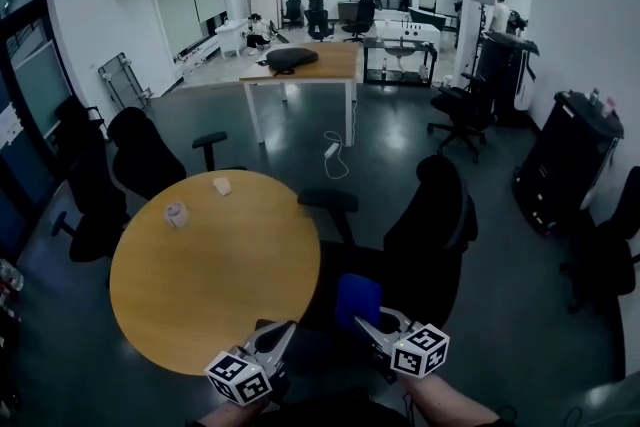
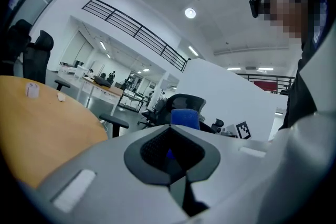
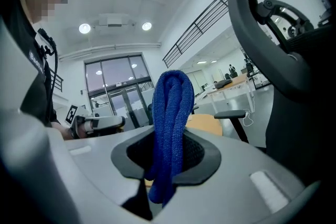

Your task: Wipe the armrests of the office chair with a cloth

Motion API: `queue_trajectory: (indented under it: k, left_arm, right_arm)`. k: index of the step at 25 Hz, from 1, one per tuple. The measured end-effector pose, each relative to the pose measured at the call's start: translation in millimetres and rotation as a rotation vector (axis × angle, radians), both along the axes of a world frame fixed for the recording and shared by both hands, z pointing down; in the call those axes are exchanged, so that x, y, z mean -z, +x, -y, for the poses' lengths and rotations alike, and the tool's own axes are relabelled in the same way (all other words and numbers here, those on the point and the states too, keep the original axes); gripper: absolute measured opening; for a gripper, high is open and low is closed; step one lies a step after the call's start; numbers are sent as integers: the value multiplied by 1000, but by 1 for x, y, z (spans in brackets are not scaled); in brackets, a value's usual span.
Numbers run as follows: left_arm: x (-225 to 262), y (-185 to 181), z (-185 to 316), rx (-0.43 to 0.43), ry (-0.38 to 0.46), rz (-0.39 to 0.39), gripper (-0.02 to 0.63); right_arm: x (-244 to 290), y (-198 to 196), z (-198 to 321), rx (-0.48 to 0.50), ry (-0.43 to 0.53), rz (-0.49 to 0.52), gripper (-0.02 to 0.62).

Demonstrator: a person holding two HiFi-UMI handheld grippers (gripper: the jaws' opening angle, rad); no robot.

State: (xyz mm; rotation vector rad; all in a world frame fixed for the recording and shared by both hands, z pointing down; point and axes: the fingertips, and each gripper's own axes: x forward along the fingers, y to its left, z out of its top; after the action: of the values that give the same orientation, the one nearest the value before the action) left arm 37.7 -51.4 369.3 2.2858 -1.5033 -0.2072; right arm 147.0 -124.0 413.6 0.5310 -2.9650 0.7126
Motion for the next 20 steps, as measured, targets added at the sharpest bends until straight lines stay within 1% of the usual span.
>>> queue_trajectory:
  k: [5, 9, 13, 16, 20]
  left_arm:
    - [-1, 9, -30, -100, 18, -33, 12]
    - [-6, -3, -70, -171, 18, -2, 12]
    - [-16, -15, -111, -224, 23, 20, 12]
    - [-25, -22, -132, -262, 34, 20, 12]
    - [-35, -28, -156, -289, 17, -7, 12]
  right_arm:
    - [12, 0, -30, -100, 19, 4, 92]
    - [15, -9, -73, -174, 15, 4, 92]
    - [10, -14, -121, -229, 6, -16, 92]
    - [5, -20, -150, -252, -2, -34, 92]
    - [3, -28, -183, -255, -6, -67, 92]
